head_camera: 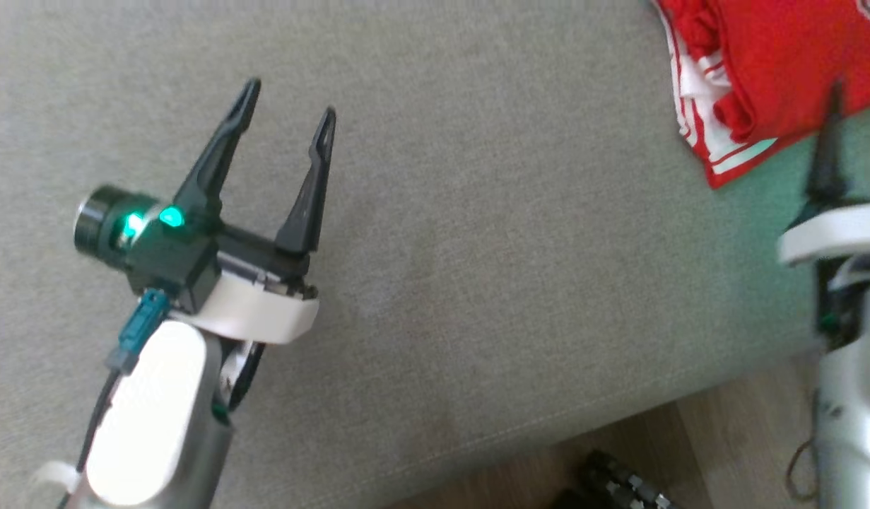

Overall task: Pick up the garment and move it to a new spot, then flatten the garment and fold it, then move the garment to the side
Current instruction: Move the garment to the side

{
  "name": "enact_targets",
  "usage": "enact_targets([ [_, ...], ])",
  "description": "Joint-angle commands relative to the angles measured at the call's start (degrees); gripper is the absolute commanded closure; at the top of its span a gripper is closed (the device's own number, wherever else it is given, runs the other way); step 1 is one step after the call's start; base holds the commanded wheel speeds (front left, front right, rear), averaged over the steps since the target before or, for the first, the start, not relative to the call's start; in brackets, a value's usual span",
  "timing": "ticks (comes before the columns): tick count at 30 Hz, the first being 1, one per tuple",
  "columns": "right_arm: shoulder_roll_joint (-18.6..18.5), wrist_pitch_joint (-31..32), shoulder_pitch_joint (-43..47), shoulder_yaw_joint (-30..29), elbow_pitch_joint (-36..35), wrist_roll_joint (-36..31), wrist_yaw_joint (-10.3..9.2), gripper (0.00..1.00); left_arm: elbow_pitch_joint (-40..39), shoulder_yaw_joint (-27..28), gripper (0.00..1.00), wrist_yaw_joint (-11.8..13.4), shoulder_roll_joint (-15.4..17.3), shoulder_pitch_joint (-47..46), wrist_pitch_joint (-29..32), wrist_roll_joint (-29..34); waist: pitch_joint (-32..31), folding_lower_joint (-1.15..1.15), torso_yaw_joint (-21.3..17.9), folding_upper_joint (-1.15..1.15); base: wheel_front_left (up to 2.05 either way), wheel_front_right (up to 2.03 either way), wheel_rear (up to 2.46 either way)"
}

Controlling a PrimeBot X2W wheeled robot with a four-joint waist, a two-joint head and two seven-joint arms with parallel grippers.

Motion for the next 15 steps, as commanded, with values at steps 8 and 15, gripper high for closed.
enact_targets([
  [8,1.86,-1.0,8.15,10.77,-7.09,2.73,-0.05,0.0,-0.41,4.52,0.0,3.41,-1.06,5.54,-0.67,-2.45,-8.54,0.0,5.47,0.0,0.0,0.0,0.0],
  [15,2.82,1.16,12.93,16.04,-11.93,3.97,-0.05,0.0,0.57,7.22,0.0,5.55,-1.85,10.04,-0.75,-4.27,-12.91,0.0,11.04,0.0,0.0,0.0,0.0],
])
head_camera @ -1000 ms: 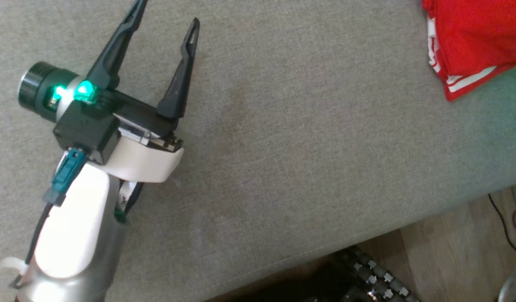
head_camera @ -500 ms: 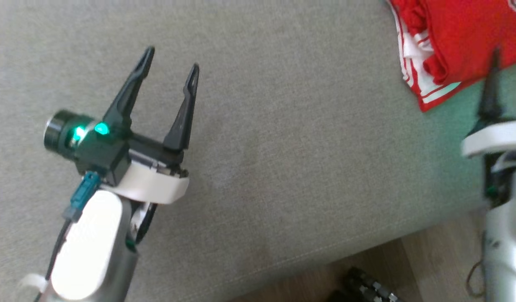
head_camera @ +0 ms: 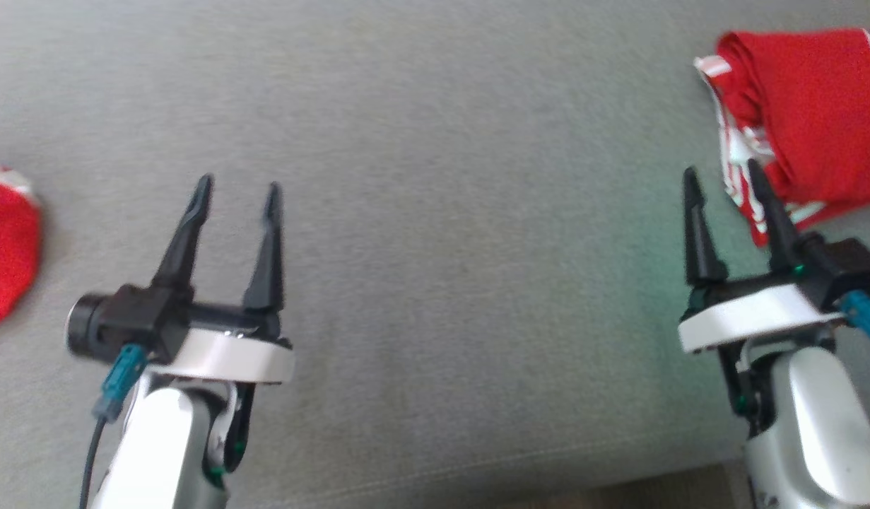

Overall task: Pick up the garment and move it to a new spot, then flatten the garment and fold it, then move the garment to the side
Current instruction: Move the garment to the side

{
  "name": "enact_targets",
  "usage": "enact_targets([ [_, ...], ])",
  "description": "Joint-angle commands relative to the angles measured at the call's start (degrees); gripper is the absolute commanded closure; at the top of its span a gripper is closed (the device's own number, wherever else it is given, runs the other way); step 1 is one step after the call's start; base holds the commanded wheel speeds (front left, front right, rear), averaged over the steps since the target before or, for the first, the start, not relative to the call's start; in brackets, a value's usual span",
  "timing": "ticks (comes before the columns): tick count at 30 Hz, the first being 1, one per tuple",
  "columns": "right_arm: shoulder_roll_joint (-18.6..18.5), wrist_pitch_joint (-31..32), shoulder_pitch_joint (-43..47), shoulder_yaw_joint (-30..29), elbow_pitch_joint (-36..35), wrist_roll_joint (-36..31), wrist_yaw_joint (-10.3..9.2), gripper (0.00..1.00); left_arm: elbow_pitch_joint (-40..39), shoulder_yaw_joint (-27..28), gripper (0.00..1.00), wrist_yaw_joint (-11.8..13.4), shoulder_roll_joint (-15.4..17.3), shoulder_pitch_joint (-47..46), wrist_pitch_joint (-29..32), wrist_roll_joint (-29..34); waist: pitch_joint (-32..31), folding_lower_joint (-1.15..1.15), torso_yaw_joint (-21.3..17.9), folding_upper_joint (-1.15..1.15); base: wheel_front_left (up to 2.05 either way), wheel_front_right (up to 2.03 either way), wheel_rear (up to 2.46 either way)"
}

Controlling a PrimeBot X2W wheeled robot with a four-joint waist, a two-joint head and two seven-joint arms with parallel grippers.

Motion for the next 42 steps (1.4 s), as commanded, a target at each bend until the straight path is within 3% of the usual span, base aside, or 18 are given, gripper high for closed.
enact_targets([
  [1,0.42,0.61,0.85,2.11,-2.96,0.5,-0.05,0.0,-1.46,2.82,0.0,0.73,0.32,0.24,-0.66,-0.44,-3.1,0.0,3.48,0.0,0.0,0.0,0.0],
  [10,0.97,2.62,5.46,2.34,-6.02,1.26,-0.05,0.0,0.13,5.4,0.0,1.38,0.33,4.49,-0.67,-1.36,-7.11,0.0,6.52,0.0,0.0,0.0,0.0],
  [25,1.16,5.79,12.28,1.7,-9.3,2.99,-0.05,0.0,2.27,6.69,0.0,1.93,-0.35,10.19,-0.67,-1.4,-14.05,0.0,6.34,0.0,0.0,0.0,0.0],
  [42,1.17,7.34,13.97,1.81,-11.46,3.61,-0.05,0.0,3.09,6.27,0.0,1.81,-0.32,11.15,-0.68,-1.34,-14.91,0.0,6.15,0.0,0.0,0.0,0.0],
])
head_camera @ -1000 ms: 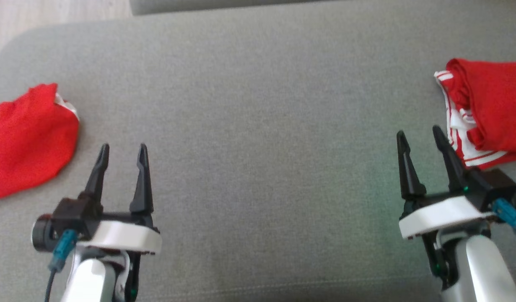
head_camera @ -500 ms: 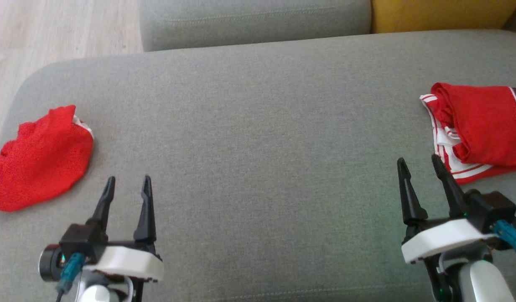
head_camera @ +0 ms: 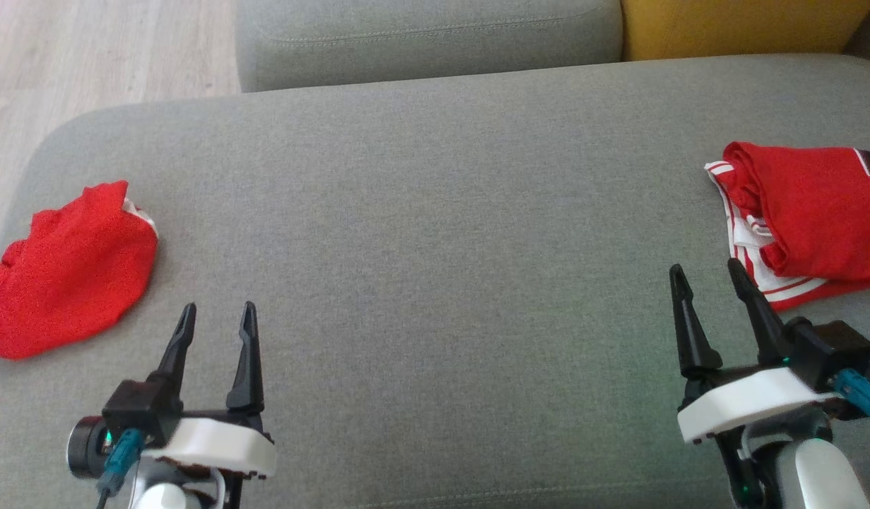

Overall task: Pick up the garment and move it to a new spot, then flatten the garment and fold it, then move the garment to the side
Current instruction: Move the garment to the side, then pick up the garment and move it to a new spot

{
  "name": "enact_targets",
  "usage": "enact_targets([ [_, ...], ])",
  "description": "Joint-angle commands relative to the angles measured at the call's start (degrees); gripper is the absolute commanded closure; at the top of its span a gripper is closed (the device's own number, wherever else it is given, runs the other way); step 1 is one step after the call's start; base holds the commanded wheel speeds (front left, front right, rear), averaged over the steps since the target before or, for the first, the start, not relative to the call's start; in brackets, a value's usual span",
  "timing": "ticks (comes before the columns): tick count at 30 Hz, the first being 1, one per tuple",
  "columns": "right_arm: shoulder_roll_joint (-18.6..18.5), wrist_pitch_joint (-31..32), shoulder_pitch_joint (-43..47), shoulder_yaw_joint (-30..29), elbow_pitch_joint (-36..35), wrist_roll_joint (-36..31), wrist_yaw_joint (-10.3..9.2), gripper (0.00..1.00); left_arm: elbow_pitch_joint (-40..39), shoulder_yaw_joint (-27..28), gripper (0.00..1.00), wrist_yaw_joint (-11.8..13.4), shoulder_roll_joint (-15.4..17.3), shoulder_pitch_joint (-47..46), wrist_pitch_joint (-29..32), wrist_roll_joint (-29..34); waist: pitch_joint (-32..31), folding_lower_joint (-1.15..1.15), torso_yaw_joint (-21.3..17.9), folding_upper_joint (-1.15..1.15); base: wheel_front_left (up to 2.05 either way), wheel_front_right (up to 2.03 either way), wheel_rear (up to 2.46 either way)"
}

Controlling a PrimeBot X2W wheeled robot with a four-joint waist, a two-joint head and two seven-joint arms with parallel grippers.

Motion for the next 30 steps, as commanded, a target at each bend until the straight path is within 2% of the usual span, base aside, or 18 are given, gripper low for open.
enact_targets([
  [1,-0.16,0.09,-0.54,1.21,-2.29,0.53,-0.05,0.0,-1.78,2.2,0.0,0.37,0.59,-1.71,-0.52,0.18,0.15,0.0,0.0,0.0,0.0,0.0,0.0],
  [18,-0.16,0.43,-1.03,1.71,-2.46,0.57,-0.05,0.0,-1.4,2.16,0.0,0.49,0.4,-2.43,-0.52,0.26,0.15,0.0,1.27,0.0,0.0,0.0,0.0],
  [23,-0.16,0.74,-1.04,1.64,-3.42,0.36,-0.05,0.0,-1.33,2.31,0.0,0.65,0.11,-3.15,-0.52,0.3,0.52,0.0,4.07,0.0,0.0,0.0,0.0],
  [30,-0.16,1.77,-0.98,2.01,-4.9,-0.17,-0.05,0.0,-1.11,2.55,0.0,0.67,-0.47,-4.04,-0.52,0.74,-0.15,0.0,11.23,0.0,0.0,0.0,0.0],
])
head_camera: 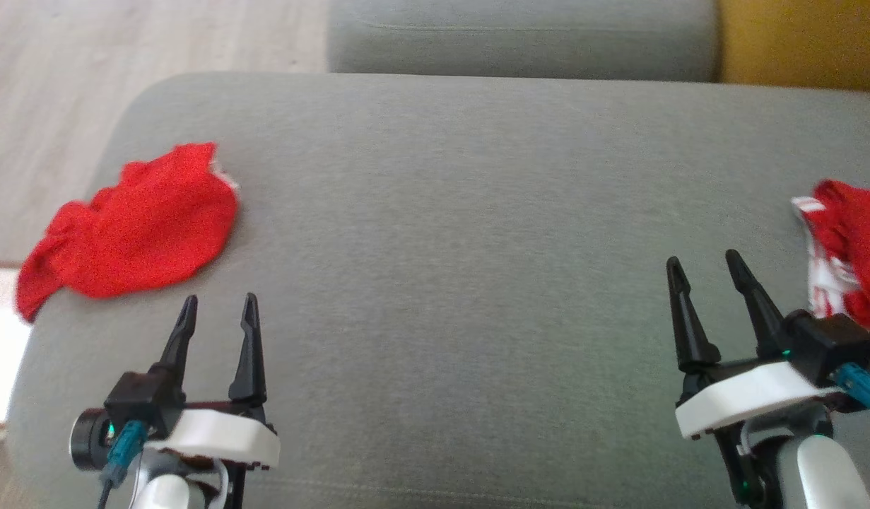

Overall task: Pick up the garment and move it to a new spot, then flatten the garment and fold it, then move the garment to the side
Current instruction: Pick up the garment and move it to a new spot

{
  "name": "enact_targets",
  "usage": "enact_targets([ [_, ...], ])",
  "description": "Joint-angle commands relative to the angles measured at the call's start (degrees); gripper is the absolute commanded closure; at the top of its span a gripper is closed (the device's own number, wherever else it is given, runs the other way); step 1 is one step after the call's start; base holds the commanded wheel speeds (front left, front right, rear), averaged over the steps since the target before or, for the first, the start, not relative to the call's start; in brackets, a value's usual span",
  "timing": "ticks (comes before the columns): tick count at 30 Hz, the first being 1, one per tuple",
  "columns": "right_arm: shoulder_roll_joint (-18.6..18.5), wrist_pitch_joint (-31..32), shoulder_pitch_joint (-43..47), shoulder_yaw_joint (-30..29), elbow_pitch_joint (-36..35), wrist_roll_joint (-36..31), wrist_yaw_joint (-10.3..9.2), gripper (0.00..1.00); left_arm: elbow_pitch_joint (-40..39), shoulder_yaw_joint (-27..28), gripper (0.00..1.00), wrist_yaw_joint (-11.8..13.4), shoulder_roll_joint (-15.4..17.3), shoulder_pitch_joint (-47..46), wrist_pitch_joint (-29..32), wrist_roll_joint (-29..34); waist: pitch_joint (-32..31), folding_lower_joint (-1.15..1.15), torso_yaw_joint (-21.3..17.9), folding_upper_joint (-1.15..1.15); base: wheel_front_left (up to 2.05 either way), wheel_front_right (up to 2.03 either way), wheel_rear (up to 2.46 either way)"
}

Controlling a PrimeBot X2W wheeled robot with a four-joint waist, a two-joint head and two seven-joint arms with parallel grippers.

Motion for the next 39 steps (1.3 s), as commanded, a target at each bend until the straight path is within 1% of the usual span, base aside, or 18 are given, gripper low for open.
enact_targets([
  [1,-0.18,0.27,-1.06,1.64,-2.41,-0.43,-0.05,0.0,-1.58,2.55,0.0,0.25,0.12,-2.93,-0.52,0.65,-0.45,0.0,3.34,0.0,0.0,0.0,0.0],
  [7,-0.18,0.79,-0.97,2.4,-2.91,0.05,-0.05,0.0,-1.37,2.77,0.0,0.22,0.15,-3.11,-0.52,1.48,-0.95,0.0,9.53,0.0,0.0,0.0,0.0],
  [10,-0.18,0.95,-0.84,2.88,-3.04,0.23,-0.05,0.0,-1.56,3.2,0.0,0.34,0.3,-2.98,-0.52,1.72,-1.2,0.0,11.99,0.0,0.0,0.0,0.0],
  [14,-0.18,1.07,-0.73,3.24,-2.99,0.18,-0.05,0.0,-1.91,3.6,0.0,0.45,0.49,-2.76,-0.52,2.13,-1.46,0.0,14.63,0.0,0.0,0.0,0.0],
  [17,-0.18,1.13,-0.77,3.58,-2.94,-0.12,-0.05,0.0,-2.06,3.72,0.0,0.41,0.58,-2.61,-0.52,2.3,-1.5,0.0,15.89,0.0,0.0,0.0,0.0],
  [27,-0.18,1.2,-0.96,3.53,-3.11,-0.27,-0.05,0.0,-2.13,4.11,0.0,0.32,0.45,-2.5,-0.52,2.36,-1.36,0.0,17.19,0.0,0.0,0.0,0.0],
  [34,-0.18,1.45,-1.14,3.61,-3.38,-0.45,-0.05,0.0,-2.49,4.35,0.0,0.36,0.16,-2.33,-0.52,2.47,-0.76,0.0,16.92,0.0,0.0,0.0,0.0],
  [39,-0.18,2.13,-2.01,3.88,-4.05,-0.82,-0.05,0.0,-2.38,4.93,0.0,-0.03,-0.13,-3.54,-0.52,2.28,1.46,0.0,16.1,0.0,0.0,0.0,0.0],
])
